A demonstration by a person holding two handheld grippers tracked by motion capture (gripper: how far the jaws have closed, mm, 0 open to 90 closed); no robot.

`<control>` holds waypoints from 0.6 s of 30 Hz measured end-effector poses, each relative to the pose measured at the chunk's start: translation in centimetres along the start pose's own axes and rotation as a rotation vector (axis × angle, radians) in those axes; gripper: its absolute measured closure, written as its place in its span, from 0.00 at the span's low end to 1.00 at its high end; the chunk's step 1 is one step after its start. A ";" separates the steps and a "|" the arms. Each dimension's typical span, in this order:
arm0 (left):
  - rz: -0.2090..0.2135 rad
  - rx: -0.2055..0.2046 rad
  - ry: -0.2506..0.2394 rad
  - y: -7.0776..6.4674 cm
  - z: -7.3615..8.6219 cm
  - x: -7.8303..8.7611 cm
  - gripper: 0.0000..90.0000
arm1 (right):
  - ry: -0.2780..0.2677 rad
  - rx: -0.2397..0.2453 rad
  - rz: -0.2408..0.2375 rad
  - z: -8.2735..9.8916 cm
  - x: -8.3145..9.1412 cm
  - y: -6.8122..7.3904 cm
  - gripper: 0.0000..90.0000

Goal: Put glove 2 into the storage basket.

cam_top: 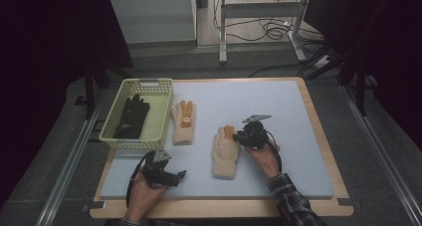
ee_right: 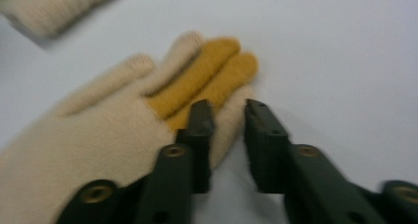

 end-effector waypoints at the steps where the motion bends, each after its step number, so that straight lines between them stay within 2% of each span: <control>1: 0.000 0.000 0.000 0.0 0.0 0.0 0.03 | -0.015 -0.008 -0.016 0.0 0.0 0.1 0.94; 2: 0.000 0.000 0.000 0.0 0.0 0.0 0.03 | -0.021 -0.016 -0.023 0.0 0.1 0.2 0.96; 3: 0.000 0.000 0.001 0.0 0.0 0.0 0.03 | -0.015 -0.003 -0.011 0.0 0.2 0.3 0.97; 5: 0.000 0.000 0.001 0.0 0.0 0.0 0.03 | -0.026 0.048 0.028 -0.2 0.9 0.6 0.97; 7: 0.000 0.000 0.001 0.0 0.0 0.0 0.03 | -0.074 0.051 0.042 -0.6 2.0 0.8 0.96; 8: 0.000 -0.001 0.001 0.0 0.0 0.0 0.03 | -0.091 0.041 0.046 -0.8 2.5 0.7 0.95; 10: 0.000 0.000 0.001 0.0 0.0 0.0 0.03 | -0.060 0.030 0.069 -0.6 2.4 -0.1 0.82; 15: 0.000 0.000 0.001 0.0 0.0 0.0 0.03 | -0.077 -0.003 0.060 -0.7 2.2 -0.7 0.75; 18: 0.000 0.001 0.000 0.0 0.0 0.0 0.03 | -0.079 0.025 0.039 -1.7 1.7 -0.1 0.72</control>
Point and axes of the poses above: each handheld gripper's, and its own axes: x roughly backward along the jaws, z roughly out of its underside, y roughly to its left, the point moved 7 cm from there along -x, roughly forward along the jaws, and after that the axes turned 9 degrees about x, right-handed, at the moved point
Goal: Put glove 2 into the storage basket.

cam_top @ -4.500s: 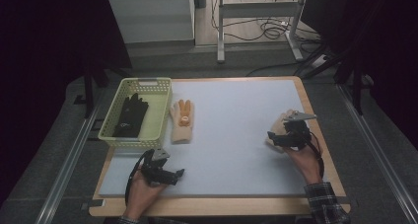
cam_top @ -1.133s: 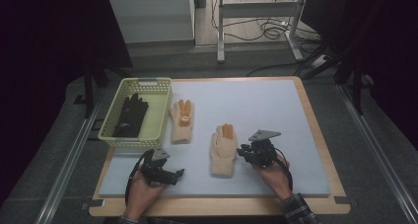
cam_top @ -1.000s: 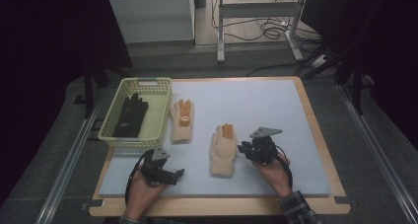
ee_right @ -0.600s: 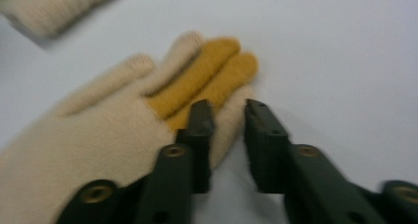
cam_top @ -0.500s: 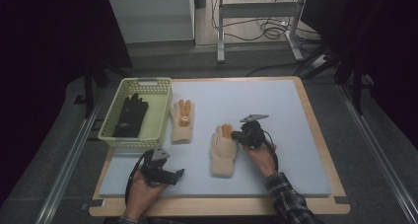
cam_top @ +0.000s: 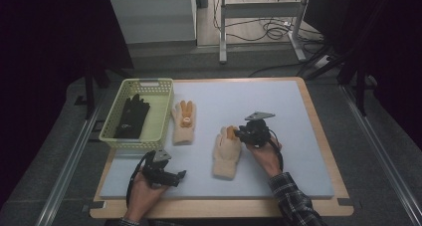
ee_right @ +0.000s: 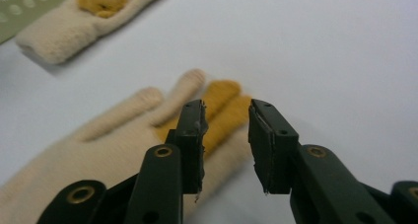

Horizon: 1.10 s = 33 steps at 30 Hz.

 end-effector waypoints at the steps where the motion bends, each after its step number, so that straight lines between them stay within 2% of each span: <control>1: 0.000 0.000 0.000 0.0 0.0 0.0 0.03 | 0.000 0.000 0.000 0.0 0.0 0.0 0.72; 4: 0.000 -0.002 0.001 0.0 0.0 0.0 0.03 | -0.005 0.031 -0.034 -1.6 -1.0 1.1 0.70; 11: -0.001 -0.004 0.004 0.0 0.0 0.0 0.03 | -0.007 0.068 -0.087 -4.0 -3.1 2.8 0.68; 18: 0.000 -0.002 0.002 0.0 0.0 0.0 0.03 | 0.004 0.104 -0.147 -6.3 -6.1 4.9 0.60; 26: 0.001 0.000 0.001 0.0 0.0 0.0 0.03 | 0.013 0.152 -0.191 -8.0 -9.6 6.7 0.52; 33: 0.002 0.001 0.000 0.0 0.0 0.0 0.03 | 0.016 0.162 -0.199 -8.9 -11.8 7.8 0.47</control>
Point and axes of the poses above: each handheld gripper's, and its own axes: x roughly backward along the jaws, z roughly out of its underside, y roughly to its left, the point moved 7 cm from there along -x, roughly forward along the jaws, and after that the axes turned 9 degrees about x, right-handed, at the moved point
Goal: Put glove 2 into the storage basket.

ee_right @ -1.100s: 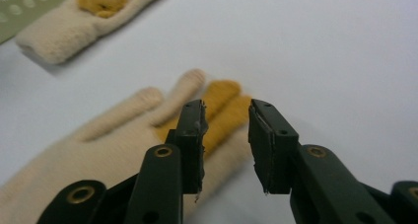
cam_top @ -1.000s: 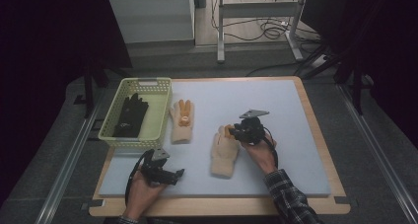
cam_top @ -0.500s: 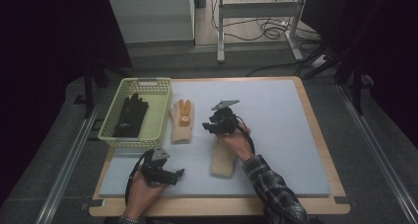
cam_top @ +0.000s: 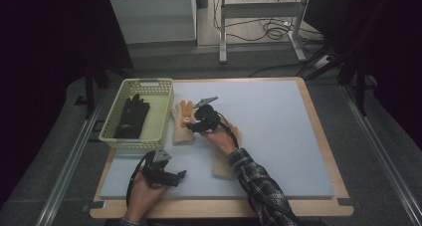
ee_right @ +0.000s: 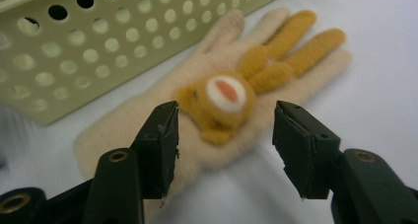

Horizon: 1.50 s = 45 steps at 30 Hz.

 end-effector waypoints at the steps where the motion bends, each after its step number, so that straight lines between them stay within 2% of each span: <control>1: 0.000 0.000 0.000 0.0 0.0 0.0 0.03 | 0.004 0.004 -0.001 -0.2 -0.4 0.1 0.46; 10: 0.000 -0.001 0.000 0.0 0.0 0.0 0.03 | 0.057 0.037 0.015 -0.5 -3.1 0.3 0.44; 12: 0.000 -0.001 0.000 0.0 0.0 0.0 0.03 | 0.073 0.039 0.013 -0.4 -3.4 0.4 0.52; 14: 0.000 0.000 0.000 0.0 0.0 0.0 0.03 | 0.082 0.051 0.032 -0.4 -3.3 0.4 0.61; 17: 0.000 -0.001 0.001 0.0 0.0 0.0 0.03 | 0.091 0.040 0.039 -0.4 -3.0 0.3 0.67; 23: 0.000 -0.005 0.004 0.0 0.0 0.0 0.03 | 0.075 0.027 0.037 -0.6 -2.0 0.3 0.69; 28: -0.001 -0.006 0.004 0.0 0.0 0.0 0.03 | 0.043 0.013 0.021 -1.3 -0.5 0.6 0.70; 38: -0.001 -0.007 0.005 0.1 0.0 0.0 0.03 | 0.000 0.045 -0.010 -2.0 2.6 1.9 0.70; 45: -0.002 -0.011 0.009 0.1 0.0 0.1 0.03 | -0.038 0.039 -0.021 -2.6 5.4 2.3 0.70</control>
Point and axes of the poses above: each handheld gripper's, and its own axes: x roughly backward along the jaws, z roughly out of its underside, y roughly to its left, the point moved 7 cm from there along -x, roughly forward along the jaws, and after that the axes turned 9 degrees about x, right-handed, at the moved point
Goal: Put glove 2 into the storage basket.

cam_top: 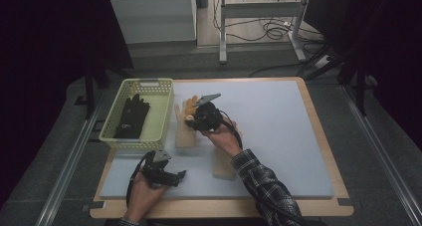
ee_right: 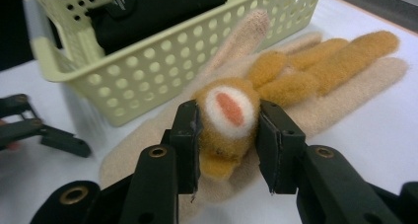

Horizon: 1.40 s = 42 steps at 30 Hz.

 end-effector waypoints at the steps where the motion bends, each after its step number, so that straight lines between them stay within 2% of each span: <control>1: -0.001 0.000 0.000 0.0 0.0 0.0 0.03 | -0.007 0.000 0.000 -0.1 0.5 0.0 0.70; 6: 0.000 -0.001 0.000 0.0 0.0 0.0 0.03 | -0.014 0.011 0.003 0.0 2.6 0.4 0.70; 11: 0.000 -0.001 0.000 0.0 0.0 0.0 0.03 | -0.016 0.002 -0.001 0.6 4.2 0.8 0.70; 18: -0.001 -0.001 -0.001 0.0 0.0 0.0 0.03 | -0.046 -0.008 0.000 1.5 7.1 1.3 0.70; 30: 0.000 0.004 -0.006 0.0 0.0 0.0 0.03 | -0.025 -0.054 0.049 4.9 11.9 1.7 0.69; 36: 0.000 0.009 -0.011 -0.1 -0.1 -0.1 0.03 | 0.002 -0.073 0.078 7.3 13.2 1.3 0.69; 38: -0.001 0.005 -0.008 -0.1 -0.1 0.0 0.03 | 0.012 -0.092 0.084 8.3 13.0 1.1 0.69; 42: -0.001 0.010 -0.012 -0.1 -0.1 -0.1 0.03 | 0.029 -0.115 0.066 9.7 12.3 1.0 0.69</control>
Point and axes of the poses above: each handheld gripper's, and its own axes: x roughly backward along the jaws, z roughly out of its underside, y roughly to its left, the point moved 7 cm from there along -x, roughly forward along the jaws, and after that the axes turned 9 degrees about x, right-handed, at the moved point
